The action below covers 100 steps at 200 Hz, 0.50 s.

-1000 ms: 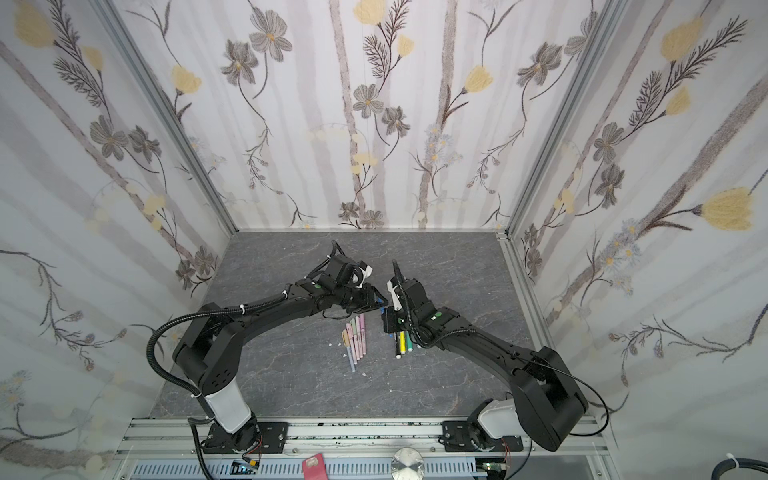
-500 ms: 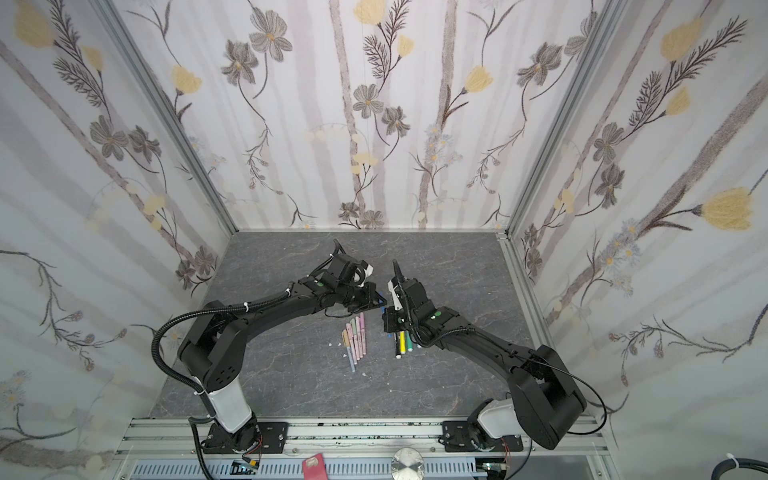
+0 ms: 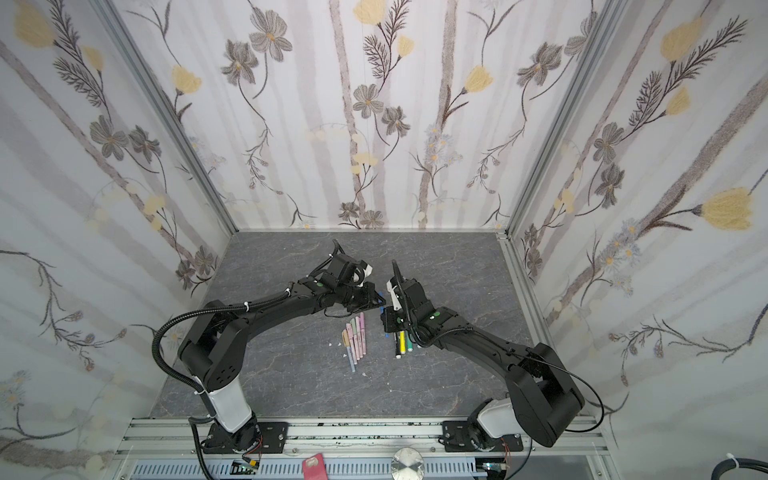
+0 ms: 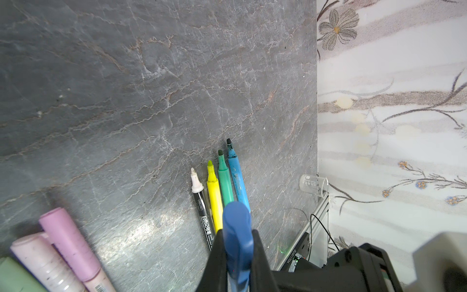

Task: Open the pen caps
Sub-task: 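Close the left gripper on the blue cap and pull it off the pen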

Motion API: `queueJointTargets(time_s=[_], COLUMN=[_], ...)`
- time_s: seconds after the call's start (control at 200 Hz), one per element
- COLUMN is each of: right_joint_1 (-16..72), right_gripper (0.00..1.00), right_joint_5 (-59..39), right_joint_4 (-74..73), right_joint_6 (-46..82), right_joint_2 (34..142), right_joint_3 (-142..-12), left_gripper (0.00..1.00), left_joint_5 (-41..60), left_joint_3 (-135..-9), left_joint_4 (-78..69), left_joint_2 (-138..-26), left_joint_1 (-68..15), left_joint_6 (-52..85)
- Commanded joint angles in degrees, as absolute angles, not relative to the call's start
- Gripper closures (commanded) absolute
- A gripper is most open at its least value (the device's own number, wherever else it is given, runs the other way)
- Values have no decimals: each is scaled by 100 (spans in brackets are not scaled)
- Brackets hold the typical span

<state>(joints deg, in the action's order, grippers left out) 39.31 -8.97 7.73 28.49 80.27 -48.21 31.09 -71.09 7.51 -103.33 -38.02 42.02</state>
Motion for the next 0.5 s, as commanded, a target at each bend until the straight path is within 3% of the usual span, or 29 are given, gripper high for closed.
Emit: queueJointTargets(time_s=[0.0,0.07,0.345,0.495], right_joint_1=[3944,3940,3951,4001], right_gripper=[84,83,100,100], right_joint_5=[-1078,-1114,-1219,-1283], right_joint_4=[527,517,453,370], right_joint_6=[2856,2850,2902,3000], right_joint_2=[8059,8085,8096,8035], right_joint_3=[-4816,-4823,-4716,-4547], left_gripper=[100,100,100,100], left_joint_5=[3127,3143,3183,3147], left_joint_3=[-7119,-7110,-7046,-7133], left_joint_4=[556,517,322,240], left_joint_2=[-10295,-10292,-10256,-10320], left_joint_1=[-3803,-3803,-3715,-3549], left_joint_6=[4219,4251,4354,4378])
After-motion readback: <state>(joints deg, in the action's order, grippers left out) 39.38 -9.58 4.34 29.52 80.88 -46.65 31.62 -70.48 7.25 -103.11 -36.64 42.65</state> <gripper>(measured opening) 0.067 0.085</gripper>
